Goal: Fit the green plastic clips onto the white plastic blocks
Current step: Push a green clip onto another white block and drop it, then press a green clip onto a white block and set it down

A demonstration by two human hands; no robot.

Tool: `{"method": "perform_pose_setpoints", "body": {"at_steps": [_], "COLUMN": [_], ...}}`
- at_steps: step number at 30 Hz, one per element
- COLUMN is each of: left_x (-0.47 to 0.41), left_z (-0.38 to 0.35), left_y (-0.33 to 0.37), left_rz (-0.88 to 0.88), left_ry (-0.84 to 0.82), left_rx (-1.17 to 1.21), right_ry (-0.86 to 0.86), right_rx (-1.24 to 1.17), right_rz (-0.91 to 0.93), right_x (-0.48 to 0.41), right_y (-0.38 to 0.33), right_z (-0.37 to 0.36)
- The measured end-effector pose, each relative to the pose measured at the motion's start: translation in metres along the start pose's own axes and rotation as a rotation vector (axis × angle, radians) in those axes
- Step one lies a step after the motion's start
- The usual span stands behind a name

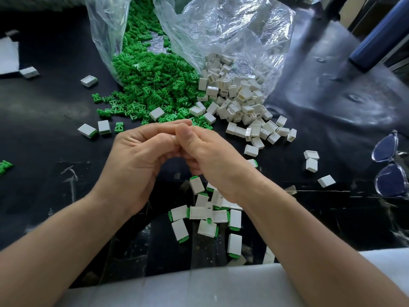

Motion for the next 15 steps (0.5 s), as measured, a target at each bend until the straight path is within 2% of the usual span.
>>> {"method": "perform_pose_setpoints", "body": {"at_steps": [10, 15], "left_x": [-0.0006, -0.0001], "left_z": [0.0012, -0.0016], "left_y": [0.0006, 0.0018], "left_rz": [0.012, 0.034], "left_ry": [0.006, -0.011], "left_rx": [-0.001, 0.013], "right_ry": [0.026, -0.019], "right_rx": [0.047, -0.050], "right_rz": [0.018, 0.010], "right_x": [-0.0015, -0.0012], "right_y": [0.0008, 0.0017], "right_z": [-0.0020, 0.0007]}}
Point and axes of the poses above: each hand's wrist, its own x-axis away from the middle knuckle, its own z-axis out of the back of the hand, y = z × x, the point moved 1 cm from there along -x, towards the middle knuckle, and after that the axes turned 8 degrees about -z, right-handed, at the moved point
